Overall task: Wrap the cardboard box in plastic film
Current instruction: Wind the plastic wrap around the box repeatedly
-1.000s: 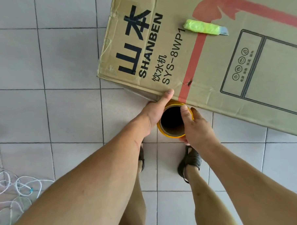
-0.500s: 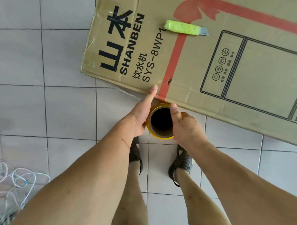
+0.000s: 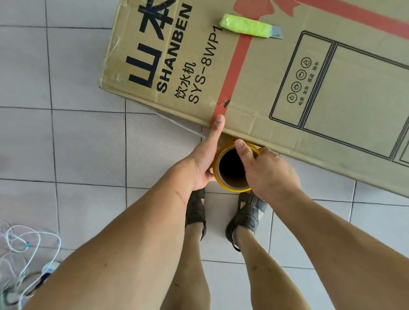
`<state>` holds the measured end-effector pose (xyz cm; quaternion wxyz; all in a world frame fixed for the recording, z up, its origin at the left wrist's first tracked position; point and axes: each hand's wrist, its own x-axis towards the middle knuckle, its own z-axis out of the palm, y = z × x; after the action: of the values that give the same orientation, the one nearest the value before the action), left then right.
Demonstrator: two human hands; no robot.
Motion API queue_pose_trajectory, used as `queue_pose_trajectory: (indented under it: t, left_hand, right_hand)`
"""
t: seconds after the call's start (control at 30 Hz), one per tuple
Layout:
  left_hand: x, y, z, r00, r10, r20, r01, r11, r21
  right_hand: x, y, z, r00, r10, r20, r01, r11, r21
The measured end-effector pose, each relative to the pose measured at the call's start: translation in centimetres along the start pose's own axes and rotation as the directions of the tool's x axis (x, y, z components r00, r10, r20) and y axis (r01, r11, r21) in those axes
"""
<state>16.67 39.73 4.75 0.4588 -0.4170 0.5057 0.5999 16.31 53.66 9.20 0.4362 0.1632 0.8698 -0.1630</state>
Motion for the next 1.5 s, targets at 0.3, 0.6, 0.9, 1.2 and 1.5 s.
queue_pose_trajectory:
  t: [0.3, 0.6, 0.9, 1.2, 1.5]
  left_hand:
    - [-0.1, 0.3, 1.7, 1.0, 0.002, -0.012, -0.002, 0.999, 0.048]
    - [0.1, 0.7, 3.4, 0.999, 0.031, -0.02, -0.029, 0.997, 0.073]
    - [-0.2, -1.3, 5.8, 0.999, 0.016, -0.035, -0.016, 1.0, 0.003]
    - [0.4, -1.4, 6.5, 0.997, -0.072, 0.029, 0.074, 0.995, -0.071]
    - [0.3, -1.0, 8.1, 0.999, -0.044, -0.015, 0.044, 0.999, -0.009]
  right_hand:
    - [0.8, 1.4, -0.5, 0.995, 0.036, 0.098, -0.048, 0.991, 0.128]
    - [0.2, 3.4, -0.3, 0.984, 0.059, 0.169, -0.113, 0.936, 0.332]
    - [-0.3, 5.2, -1.0, 0.994, 0.11, -0.006, -0.108, 0.98, 0.167]
    - [-0.7, 5.6, -1.7, 0.987, 0.16, -0.005, -0.159, 0.984, 0.077]
    - [-0.3, 7.0, -1.7, 0.968, 0.158, 0.196, -0.233, 0.857, 0.459]
